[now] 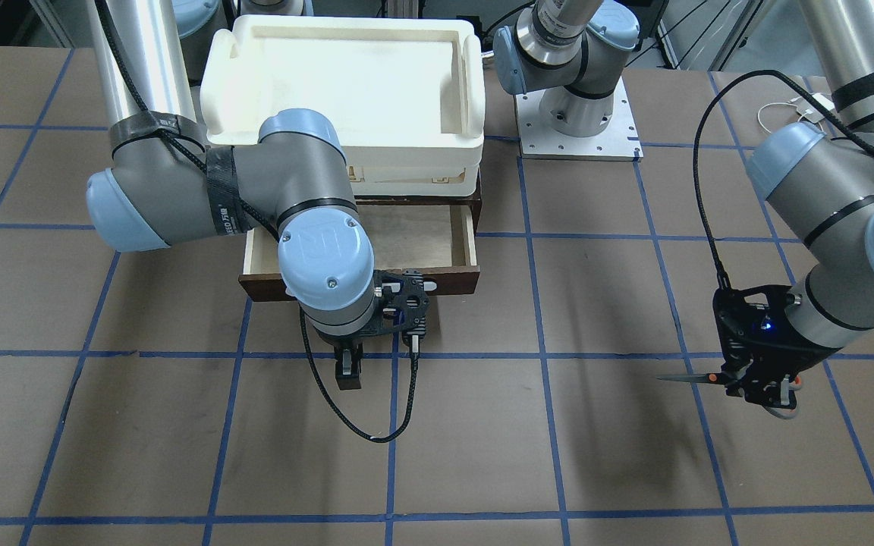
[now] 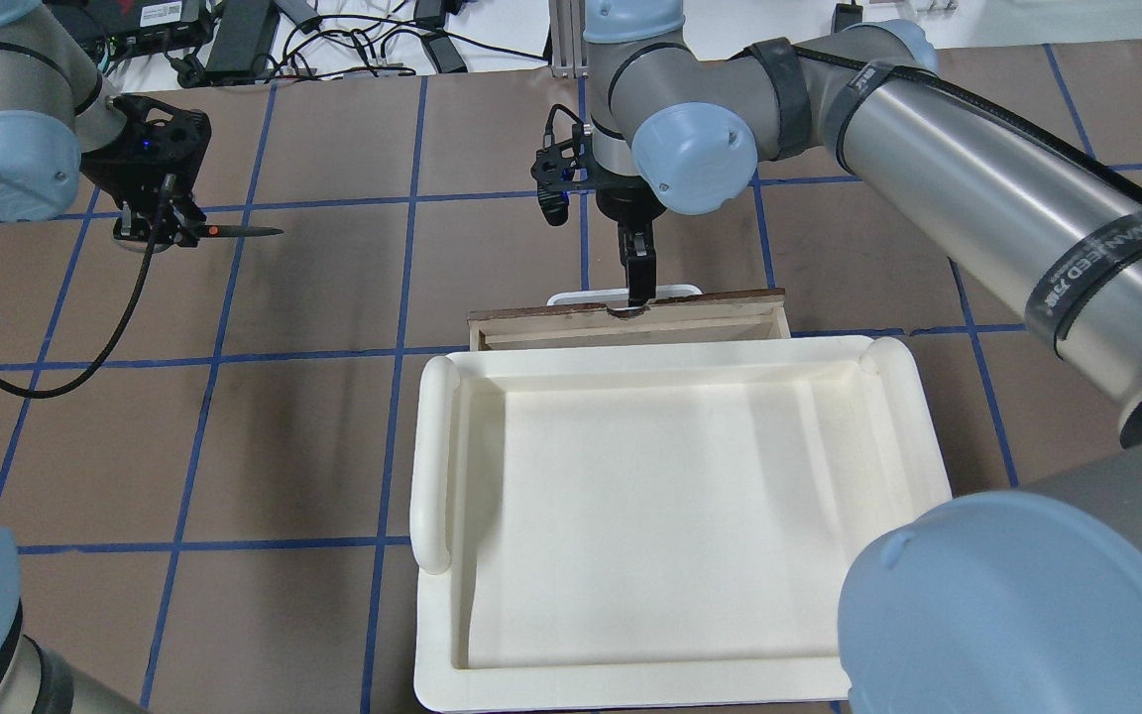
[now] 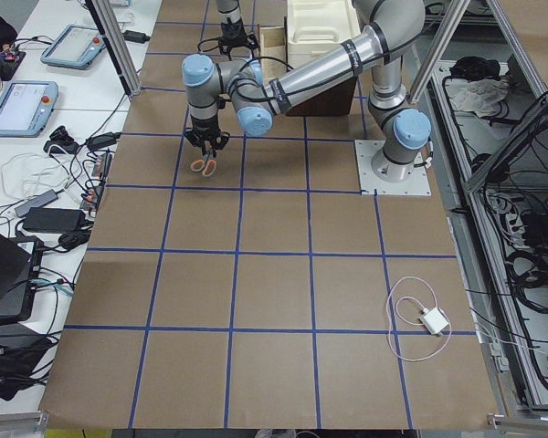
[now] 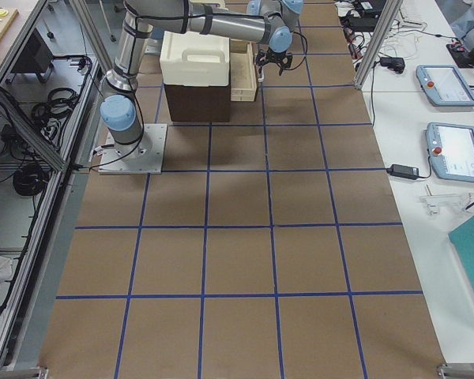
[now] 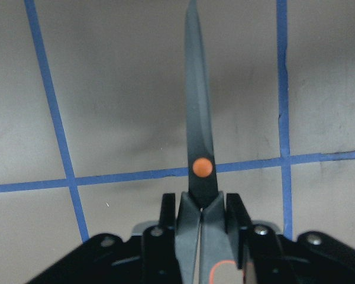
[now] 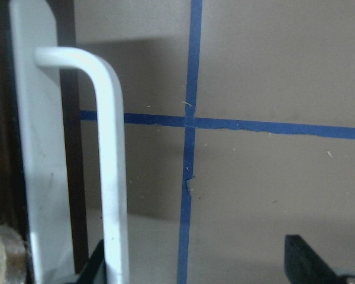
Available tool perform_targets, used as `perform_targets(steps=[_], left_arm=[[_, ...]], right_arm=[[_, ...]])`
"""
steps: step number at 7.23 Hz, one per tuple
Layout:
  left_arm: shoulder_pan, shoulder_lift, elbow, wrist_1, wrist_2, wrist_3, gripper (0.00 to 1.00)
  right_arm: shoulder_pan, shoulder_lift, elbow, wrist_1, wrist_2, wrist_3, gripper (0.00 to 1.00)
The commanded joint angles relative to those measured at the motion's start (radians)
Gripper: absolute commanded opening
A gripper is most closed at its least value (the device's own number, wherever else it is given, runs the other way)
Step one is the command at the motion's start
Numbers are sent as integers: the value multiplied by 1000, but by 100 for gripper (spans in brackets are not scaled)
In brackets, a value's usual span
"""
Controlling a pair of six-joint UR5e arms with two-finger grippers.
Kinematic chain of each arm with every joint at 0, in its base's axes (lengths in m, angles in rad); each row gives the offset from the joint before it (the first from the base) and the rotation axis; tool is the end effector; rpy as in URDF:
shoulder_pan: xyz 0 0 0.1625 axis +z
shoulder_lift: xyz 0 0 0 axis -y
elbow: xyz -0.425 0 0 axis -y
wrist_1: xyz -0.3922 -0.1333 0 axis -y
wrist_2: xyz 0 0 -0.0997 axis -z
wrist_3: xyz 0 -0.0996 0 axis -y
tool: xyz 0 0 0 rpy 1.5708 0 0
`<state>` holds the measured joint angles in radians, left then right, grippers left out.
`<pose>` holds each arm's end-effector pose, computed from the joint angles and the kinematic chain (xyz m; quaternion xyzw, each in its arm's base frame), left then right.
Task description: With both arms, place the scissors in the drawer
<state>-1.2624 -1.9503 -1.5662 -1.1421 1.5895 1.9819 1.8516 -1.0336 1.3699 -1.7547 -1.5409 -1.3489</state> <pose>0.0652 -0.6376 0.3196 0.7420 0.6698 -0.0026 0.0283 0.3169 -0.6071 0.2847 -0.7247 0.6847 0.0579 0.0516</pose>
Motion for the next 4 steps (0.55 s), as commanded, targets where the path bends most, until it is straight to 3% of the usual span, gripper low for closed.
perform_targets(steps=[1, 4], left_arm=[[0, -1, -2, 1, -2, 0, 0], [0, -13, 0, 2, -2, 9, 0]], right_arm=[[-5, 24, -25, -29, 1, -1, 100], [-18, 30, -26, -51, -1, -3, 100]])
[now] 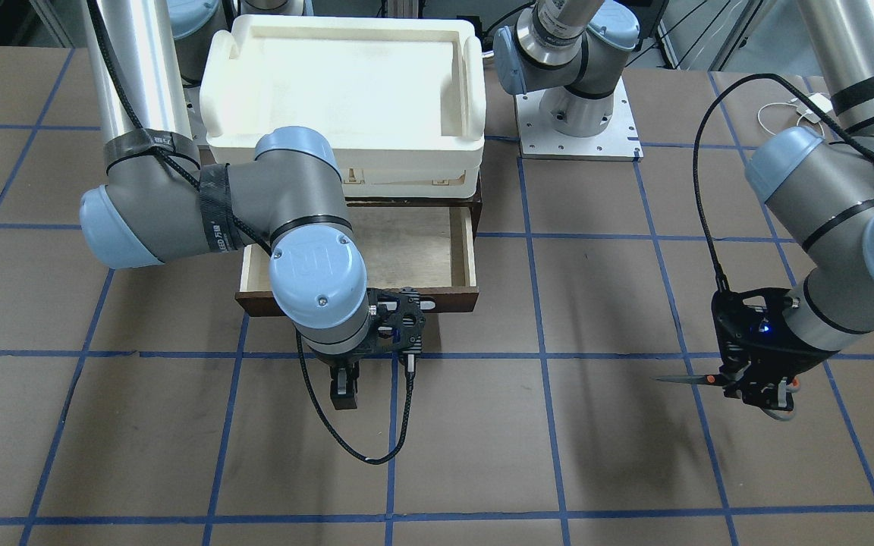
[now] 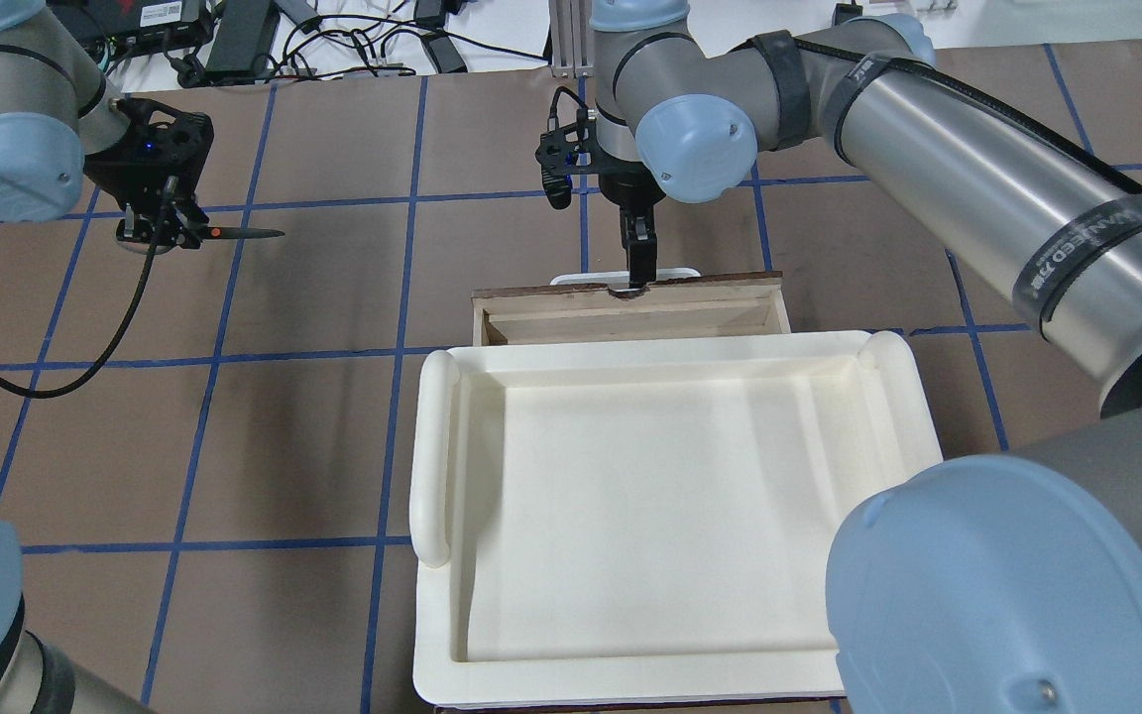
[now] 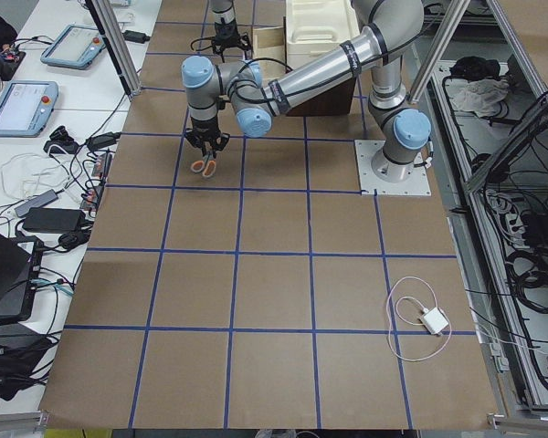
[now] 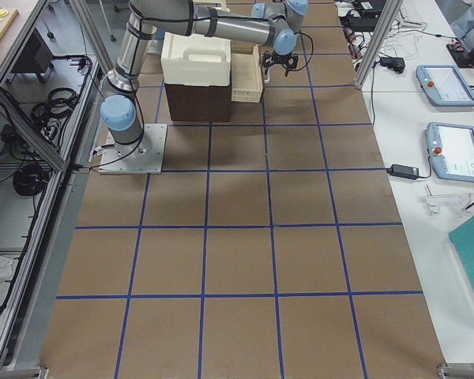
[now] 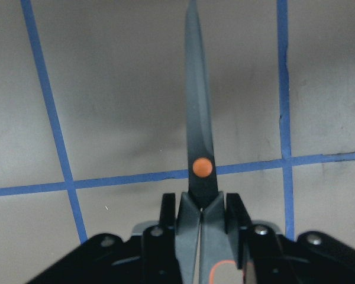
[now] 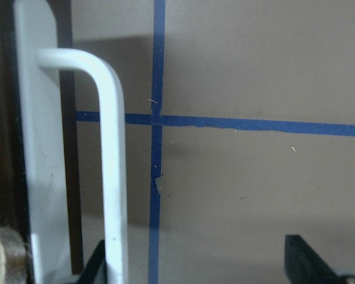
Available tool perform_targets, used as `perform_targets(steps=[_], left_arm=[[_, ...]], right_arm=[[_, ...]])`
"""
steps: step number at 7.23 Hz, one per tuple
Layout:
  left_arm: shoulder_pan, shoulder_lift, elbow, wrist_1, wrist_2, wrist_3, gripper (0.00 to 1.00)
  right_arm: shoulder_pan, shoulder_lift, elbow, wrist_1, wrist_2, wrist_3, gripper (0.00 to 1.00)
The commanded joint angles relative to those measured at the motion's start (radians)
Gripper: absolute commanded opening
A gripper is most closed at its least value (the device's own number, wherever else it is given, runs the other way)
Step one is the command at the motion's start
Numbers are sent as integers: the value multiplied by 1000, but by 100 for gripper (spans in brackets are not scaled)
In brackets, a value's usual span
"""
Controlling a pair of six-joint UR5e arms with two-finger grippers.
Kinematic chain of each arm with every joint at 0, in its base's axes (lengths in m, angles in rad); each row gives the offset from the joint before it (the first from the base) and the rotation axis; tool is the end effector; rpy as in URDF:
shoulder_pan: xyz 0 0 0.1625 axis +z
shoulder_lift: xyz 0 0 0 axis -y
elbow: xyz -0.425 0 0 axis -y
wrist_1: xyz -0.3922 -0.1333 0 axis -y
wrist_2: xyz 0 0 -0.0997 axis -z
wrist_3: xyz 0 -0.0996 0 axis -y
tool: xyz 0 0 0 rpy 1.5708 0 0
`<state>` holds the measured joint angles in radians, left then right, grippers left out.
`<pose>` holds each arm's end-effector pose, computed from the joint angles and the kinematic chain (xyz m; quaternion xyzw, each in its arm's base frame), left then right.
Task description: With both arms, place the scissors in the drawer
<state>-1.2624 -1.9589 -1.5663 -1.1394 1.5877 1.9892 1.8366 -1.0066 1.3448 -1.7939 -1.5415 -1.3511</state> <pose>0.0655 -0.6392 0.3144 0.7445 0.6671 -0.0021 0.0253 0.3113 -0.6250 0.2812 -0.7214 0.6900 0.0417 0.0422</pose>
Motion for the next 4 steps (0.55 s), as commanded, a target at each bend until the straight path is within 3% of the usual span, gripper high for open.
perform_targets(steps=[1, 4], left_arm=[[-2, -5, 0, 0, 0, -1, 0], [-2, -6, 0, 0, 0, -4, 0]], right_arm=[[-3, 3, -1, -15, 0, 0, 100], [-3, 32, -42, -30, 1, 0, 100]])
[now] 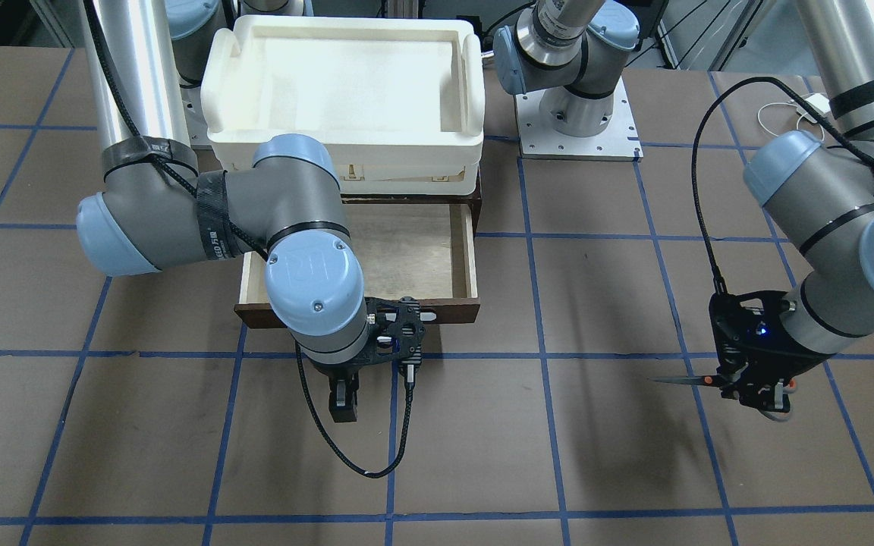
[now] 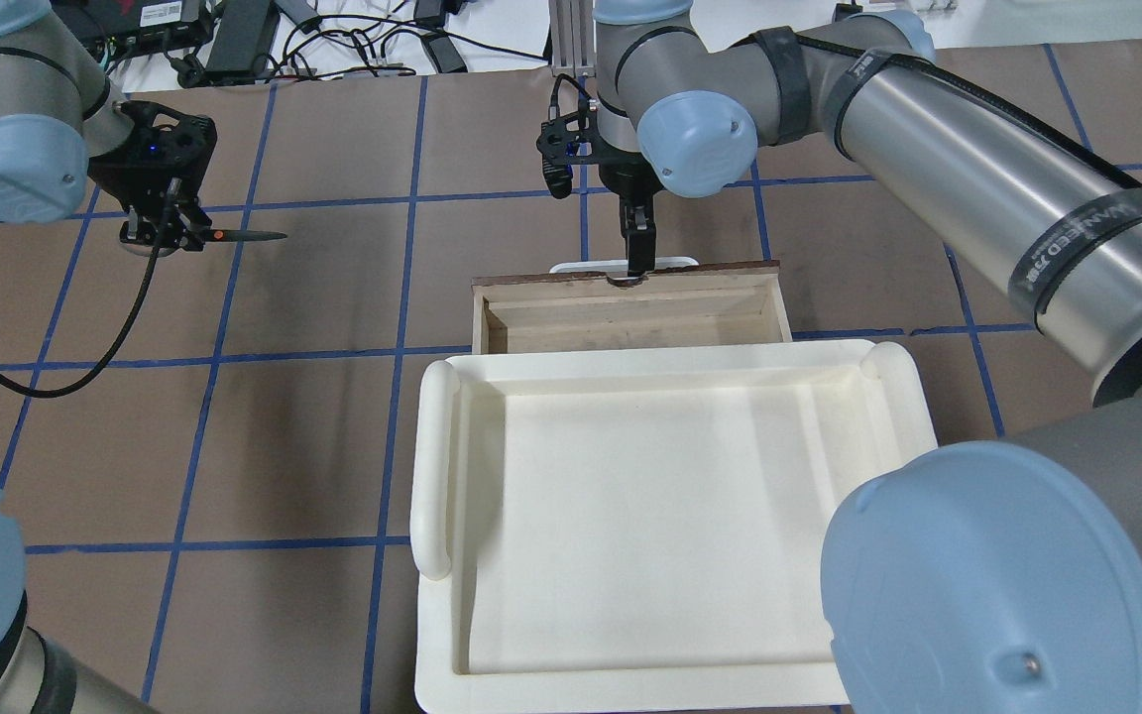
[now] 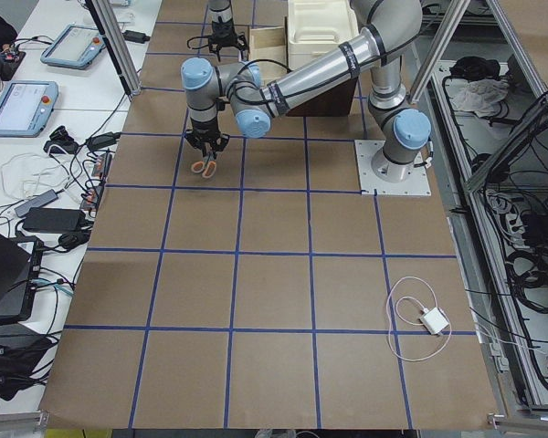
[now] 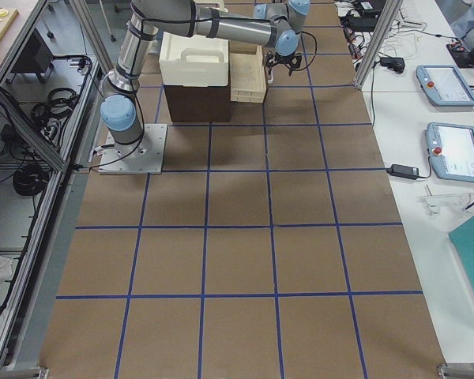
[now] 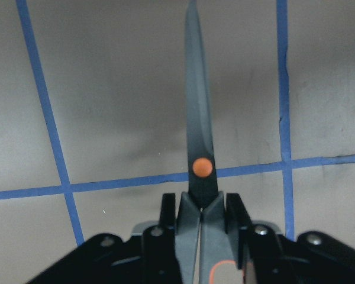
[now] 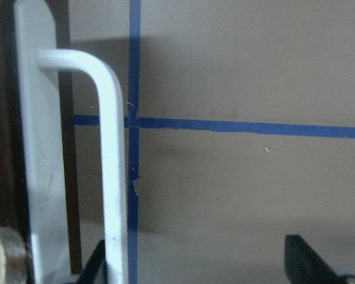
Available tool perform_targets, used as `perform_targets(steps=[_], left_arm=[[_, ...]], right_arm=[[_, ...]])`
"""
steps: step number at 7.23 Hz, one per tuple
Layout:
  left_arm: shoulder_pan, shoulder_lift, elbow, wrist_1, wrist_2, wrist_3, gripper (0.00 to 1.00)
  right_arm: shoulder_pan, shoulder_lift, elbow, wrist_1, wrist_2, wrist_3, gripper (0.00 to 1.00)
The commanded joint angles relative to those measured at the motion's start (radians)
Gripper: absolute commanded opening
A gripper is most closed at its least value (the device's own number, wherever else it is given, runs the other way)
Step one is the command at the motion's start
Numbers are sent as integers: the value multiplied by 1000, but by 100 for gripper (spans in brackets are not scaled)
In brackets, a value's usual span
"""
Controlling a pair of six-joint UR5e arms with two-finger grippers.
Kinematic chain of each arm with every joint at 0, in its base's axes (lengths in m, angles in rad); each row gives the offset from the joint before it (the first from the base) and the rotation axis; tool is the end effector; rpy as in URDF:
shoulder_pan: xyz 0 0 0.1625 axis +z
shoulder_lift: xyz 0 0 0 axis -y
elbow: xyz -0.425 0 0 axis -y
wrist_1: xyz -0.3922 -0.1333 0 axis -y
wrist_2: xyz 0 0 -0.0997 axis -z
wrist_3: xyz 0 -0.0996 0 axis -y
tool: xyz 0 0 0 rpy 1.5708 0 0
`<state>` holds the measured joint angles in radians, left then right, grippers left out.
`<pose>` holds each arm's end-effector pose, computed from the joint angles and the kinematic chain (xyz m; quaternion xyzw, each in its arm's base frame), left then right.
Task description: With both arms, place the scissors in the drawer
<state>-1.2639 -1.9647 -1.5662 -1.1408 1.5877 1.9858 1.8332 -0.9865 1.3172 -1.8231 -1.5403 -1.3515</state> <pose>0.0647 -0.6400 0.3106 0.7440 0.6678 -0.0007 0.0220 0.3125 -0.6378 0.2826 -0.7211 0.6915 0.0256 0.0333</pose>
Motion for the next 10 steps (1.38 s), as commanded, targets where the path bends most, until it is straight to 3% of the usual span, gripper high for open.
perform_targets(steps=[1, 10], left_arm=[[0, 0, 0, 1, 0, -1, 0], [-8, -11, 0, 0, 2, -13, 0]], right_arm=[[0, 12, -16, -2, 0, 0, 100], [-3, 19, -18, -4, 26, 2, 100]])
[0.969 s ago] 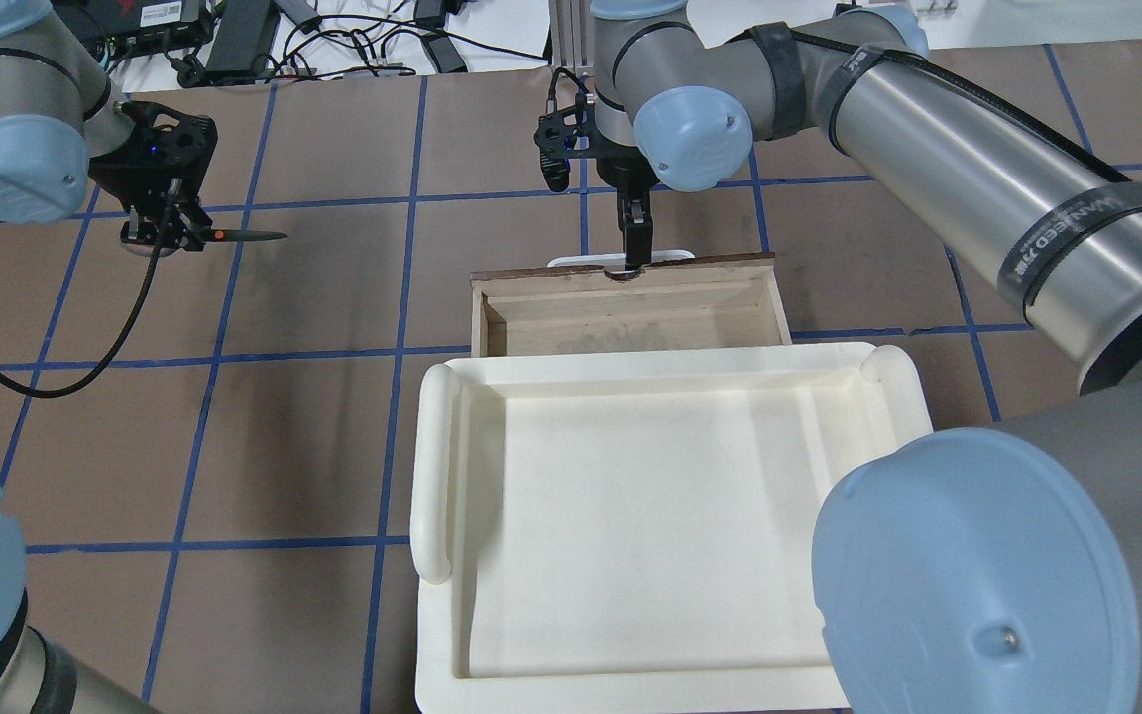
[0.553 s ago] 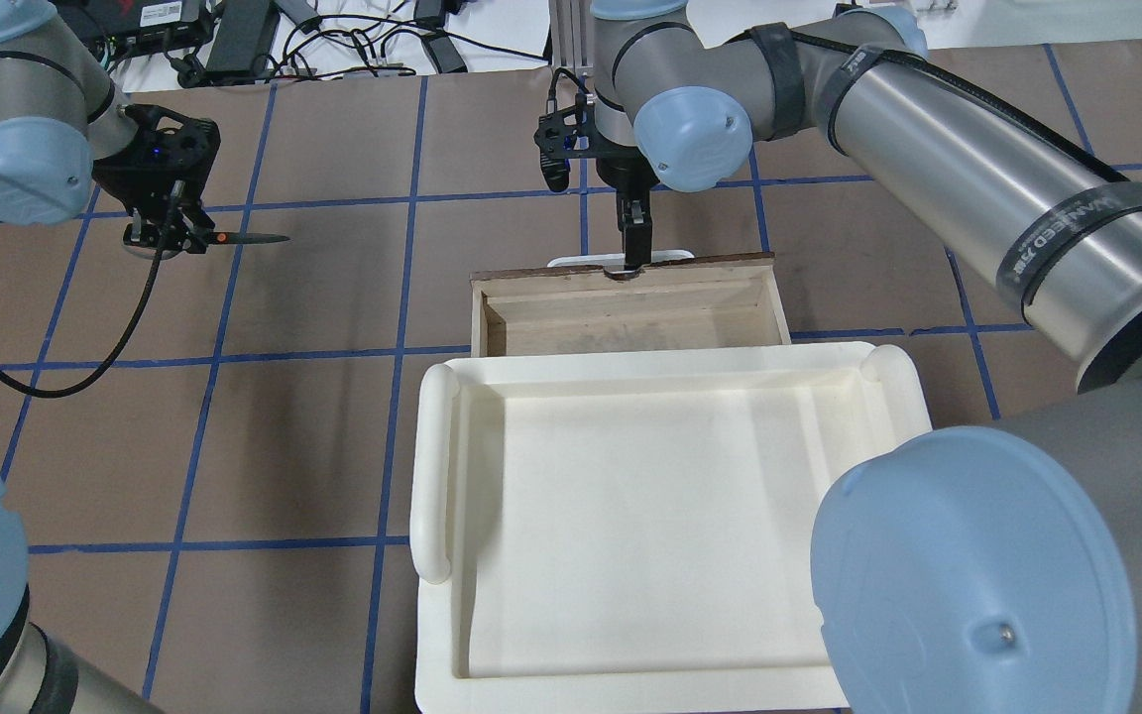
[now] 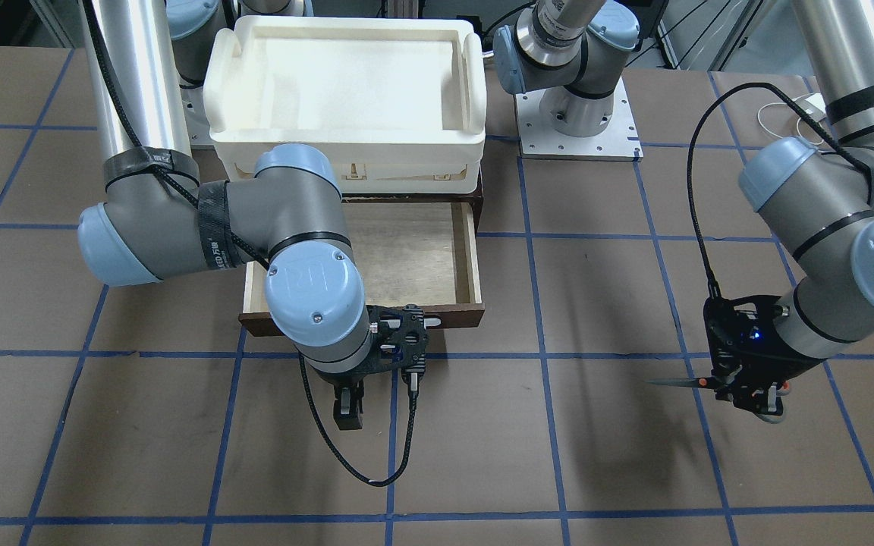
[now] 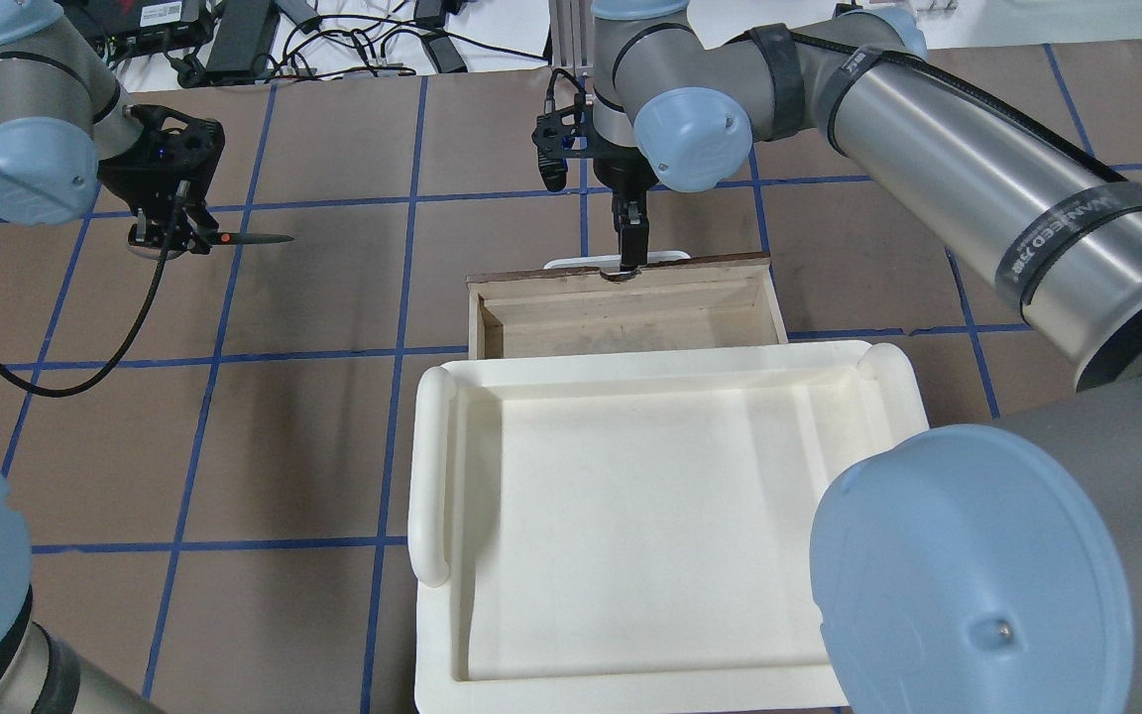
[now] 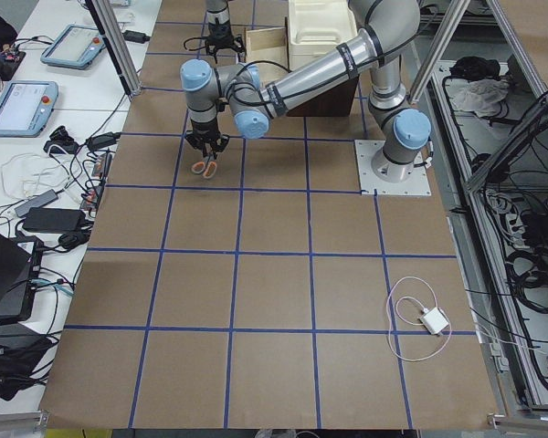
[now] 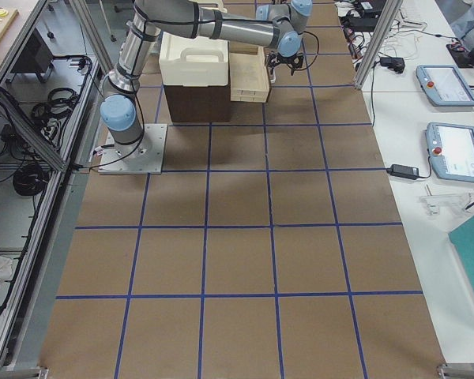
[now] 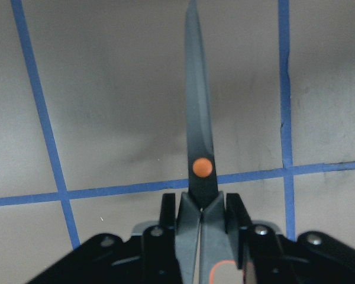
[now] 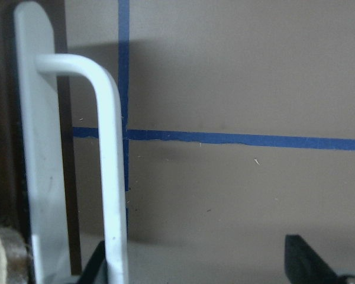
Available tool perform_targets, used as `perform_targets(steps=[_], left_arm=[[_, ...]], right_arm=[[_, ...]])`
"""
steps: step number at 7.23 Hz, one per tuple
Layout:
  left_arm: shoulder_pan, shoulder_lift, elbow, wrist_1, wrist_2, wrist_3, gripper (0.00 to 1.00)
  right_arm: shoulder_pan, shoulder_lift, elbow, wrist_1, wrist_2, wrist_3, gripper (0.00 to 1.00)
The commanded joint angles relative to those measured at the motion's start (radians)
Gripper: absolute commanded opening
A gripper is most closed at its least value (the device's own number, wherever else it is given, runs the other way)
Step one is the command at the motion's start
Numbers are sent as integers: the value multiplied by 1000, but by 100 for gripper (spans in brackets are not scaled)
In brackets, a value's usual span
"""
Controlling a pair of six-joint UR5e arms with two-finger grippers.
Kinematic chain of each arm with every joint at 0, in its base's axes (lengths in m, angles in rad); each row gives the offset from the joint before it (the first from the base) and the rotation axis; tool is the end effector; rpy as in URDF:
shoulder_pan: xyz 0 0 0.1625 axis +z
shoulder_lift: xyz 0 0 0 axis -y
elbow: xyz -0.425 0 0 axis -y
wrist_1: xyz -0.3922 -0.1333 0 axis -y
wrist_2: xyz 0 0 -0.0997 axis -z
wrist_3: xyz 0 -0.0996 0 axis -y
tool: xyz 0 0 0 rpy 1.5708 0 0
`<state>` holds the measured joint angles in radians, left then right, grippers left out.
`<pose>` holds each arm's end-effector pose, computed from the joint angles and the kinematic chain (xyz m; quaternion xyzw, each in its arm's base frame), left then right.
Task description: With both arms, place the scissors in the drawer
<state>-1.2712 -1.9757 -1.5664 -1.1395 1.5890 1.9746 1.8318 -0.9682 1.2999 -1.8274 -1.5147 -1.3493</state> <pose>0.0607 -0.6420 0.3038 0.7428 0.6693 0.0018 0.0178 0.3158 -0.6440 0.2783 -0.7194 0.6930 0.0176 0.0434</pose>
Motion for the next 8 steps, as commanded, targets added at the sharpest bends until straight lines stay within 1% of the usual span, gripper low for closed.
perform_targets(steps=[1, 4, 5, 7, 8], left_arm=[[-1, -5, -1, -2, 0, -2, 0], [-1, -6, 0, -5, 0, -2, 0], [-1, -6, -1, -6, 0, -2, 0], [-31, 7, 5, 0, 0, -26, 0], [-74, 11, 6, 0, 0, -84, 0]], right_arm=[[-12, -7, -1, 4, 4, 7, 100], [-16, -94, 1, 19, 28, 15, 100], [-17, -122, 1, 43, 30, 15, 100], [-29, -232, 10, 117, 18, 45, 100], [-76, -291, 15, 152, 13, 42, 100]])
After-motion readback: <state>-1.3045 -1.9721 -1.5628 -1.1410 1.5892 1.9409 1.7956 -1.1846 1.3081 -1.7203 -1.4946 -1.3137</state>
